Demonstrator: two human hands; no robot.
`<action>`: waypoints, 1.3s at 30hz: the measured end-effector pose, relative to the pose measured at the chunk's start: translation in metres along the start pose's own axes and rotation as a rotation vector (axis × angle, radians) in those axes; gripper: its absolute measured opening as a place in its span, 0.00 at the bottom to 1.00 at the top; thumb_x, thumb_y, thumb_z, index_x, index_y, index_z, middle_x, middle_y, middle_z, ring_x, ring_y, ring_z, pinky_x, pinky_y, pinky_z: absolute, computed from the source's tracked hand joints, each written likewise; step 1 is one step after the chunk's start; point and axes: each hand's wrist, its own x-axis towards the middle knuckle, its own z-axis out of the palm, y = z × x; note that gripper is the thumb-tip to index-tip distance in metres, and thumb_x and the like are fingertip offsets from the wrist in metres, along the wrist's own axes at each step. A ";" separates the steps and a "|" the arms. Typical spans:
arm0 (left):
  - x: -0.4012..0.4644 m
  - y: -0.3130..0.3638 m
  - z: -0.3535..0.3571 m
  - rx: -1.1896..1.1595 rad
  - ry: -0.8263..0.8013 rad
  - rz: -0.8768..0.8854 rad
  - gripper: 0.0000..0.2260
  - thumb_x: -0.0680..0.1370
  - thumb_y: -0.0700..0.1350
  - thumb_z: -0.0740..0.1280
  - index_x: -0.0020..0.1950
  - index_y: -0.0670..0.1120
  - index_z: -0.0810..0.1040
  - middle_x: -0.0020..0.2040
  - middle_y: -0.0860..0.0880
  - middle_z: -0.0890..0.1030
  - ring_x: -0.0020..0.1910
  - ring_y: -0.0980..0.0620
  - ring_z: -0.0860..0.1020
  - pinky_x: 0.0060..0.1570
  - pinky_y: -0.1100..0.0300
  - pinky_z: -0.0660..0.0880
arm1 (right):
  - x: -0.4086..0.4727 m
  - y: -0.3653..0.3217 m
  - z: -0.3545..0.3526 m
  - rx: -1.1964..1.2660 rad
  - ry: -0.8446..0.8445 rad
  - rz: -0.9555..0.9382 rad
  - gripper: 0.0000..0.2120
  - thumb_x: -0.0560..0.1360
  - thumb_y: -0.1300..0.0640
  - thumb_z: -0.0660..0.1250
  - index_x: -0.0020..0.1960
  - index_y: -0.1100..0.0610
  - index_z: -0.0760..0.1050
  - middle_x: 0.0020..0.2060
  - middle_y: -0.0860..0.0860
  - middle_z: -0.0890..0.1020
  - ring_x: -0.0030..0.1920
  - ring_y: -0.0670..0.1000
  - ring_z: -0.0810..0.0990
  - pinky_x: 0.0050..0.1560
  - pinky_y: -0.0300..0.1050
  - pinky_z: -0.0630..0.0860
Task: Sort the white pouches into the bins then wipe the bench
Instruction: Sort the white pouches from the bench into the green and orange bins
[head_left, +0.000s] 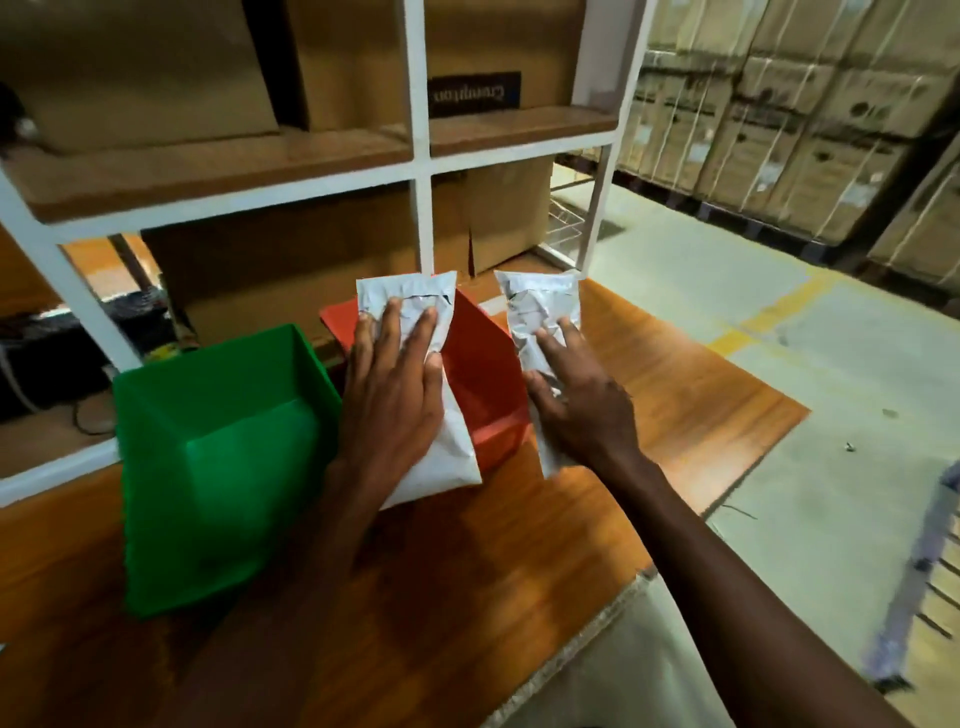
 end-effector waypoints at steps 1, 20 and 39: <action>0.008 -0.003 0.003 0.019 -0.001 -0.030 0.25 0.81 0.56 0.47 0.80 0.57 0.55 0.82 0.48 0.51 0.80 0.40 0.48 0.77 0.42 0.50 | 0.014 0.002 0.004 0.007 -0.022 -0.026 0.26 0.81 0.42 0.60 0.77 0.44 0.63 0.80 0.49 0.60 0.75 0.55 0.68 0.58 0.57 0.78; 0.058 -0.038 0.016 0.241 0.130 -0.364 0.23 0.82 0.52 0.51 0.78 0.53 0.63 0.80 0.44 0.57 0.78 0.35 0.53 0.74 0.37 0.56 | 0.137 0.003 0.168 0.006 -0.661 -0.275 0.25 0.84 0.47 0.51 0.79 0.50 0.53 0.81 0.57 0.49 0.79 0.62 0.51 0.74 0.62 0.60; 0.059 -0.084 0.022 0.255 0.113 -0.285 0.23 0.82 0.53 0.50 0.77 0.53 0.63 0.80 0.44 0.57 0.78 0.35 0.54 0.74 0.38 0.56 | 0.135 0.027 0.222 -0.122 -0.797 -0.194 0.36 0.83 0.40 0.53 0.82 0.54 0.42 0.80 0.62 0.38 0.80 0.64 0.39 0.78 0.61 0.44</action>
